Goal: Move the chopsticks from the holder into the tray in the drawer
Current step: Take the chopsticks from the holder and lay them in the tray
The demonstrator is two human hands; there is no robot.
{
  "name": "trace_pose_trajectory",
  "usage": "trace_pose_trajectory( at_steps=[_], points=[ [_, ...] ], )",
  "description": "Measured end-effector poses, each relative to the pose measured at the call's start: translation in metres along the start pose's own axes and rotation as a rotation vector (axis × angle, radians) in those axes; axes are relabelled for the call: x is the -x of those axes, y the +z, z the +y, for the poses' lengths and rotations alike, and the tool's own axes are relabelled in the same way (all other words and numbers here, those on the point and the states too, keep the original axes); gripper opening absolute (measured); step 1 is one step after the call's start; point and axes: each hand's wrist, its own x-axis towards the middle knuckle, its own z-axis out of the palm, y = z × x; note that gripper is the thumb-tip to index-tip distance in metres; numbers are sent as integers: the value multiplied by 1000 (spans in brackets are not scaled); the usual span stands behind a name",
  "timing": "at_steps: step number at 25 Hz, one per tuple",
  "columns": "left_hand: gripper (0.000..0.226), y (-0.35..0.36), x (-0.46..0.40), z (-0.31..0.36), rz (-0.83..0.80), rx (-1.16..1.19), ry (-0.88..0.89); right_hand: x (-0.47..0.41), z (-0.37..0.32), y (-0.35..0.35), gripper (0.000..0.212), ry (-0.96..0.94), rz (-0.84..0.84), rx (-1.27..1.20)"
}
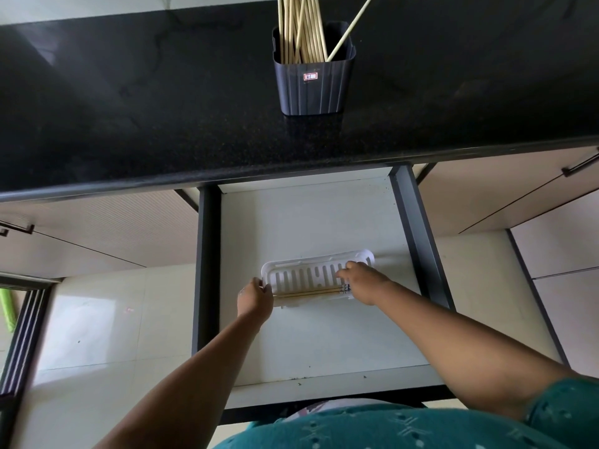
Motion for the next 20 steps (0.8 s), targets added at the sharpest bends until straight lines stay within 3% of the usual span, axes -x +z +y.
trace_pose_trajectory(
  at_steps=[4,11,20],
  points=[
    [25,0,-1,2,-13,151,-68,-6,-14,7,61,-72,-26,-13],
    [35,3,-9,-6,-42,344,-124,-21,-31,17,43,-42,-142,-30],
    [37,-1,-12,-3,-54,259,-93,-18,-28,10,46,-20,-124,-67]
  ],
)
